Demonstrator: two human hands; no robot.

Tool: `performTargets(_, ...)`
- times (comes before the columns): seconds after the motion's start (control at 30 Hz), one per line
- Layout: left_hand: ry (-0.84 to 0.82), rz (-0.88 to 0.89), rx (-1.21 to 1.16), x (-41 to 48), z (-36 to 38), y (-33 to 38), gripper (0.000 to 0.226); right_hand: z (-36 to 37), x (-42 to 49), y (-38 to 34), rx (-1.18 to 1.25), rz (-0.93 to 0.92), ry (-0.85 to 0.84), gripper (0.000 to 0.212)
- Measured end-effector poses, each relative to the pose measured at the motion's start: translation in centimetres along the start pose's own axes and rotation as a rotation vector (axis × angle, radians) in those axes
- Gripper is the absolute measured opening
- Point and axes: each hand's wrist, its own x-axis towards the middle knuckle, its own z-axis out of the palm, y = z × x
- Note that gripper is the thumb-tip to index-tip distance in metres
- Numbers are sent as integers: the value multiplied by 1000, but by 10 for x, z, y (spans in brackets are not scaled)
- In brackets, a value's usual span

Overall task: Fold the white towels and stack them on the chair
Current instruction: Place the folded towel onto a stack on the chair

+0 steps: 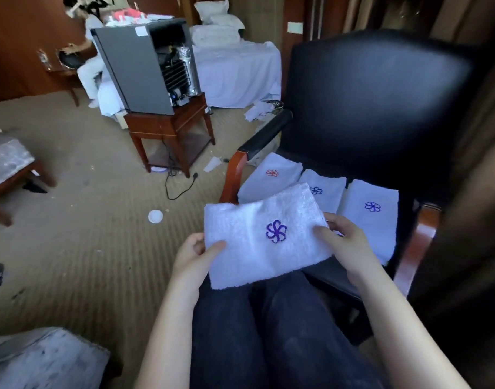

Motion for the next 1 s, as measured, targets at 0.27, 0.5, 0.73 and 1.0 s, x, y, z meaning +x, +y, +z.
performTargets(0.27,-181,-41,25,20,70,-10,17,-59,-7,29,-6,118,163,22)
performTargets(0.5,-241,-119,35,43,122,-23,23,-97,5,60,9,160,77,49)
performTargets(0.73,-303,-149,15,60,179,-34,26,-150,46,65,55,156,243,54)
performTargets(1.0,-520,-204,-70,88,255,-44,67,-214,151,37,-290,51,292,43)
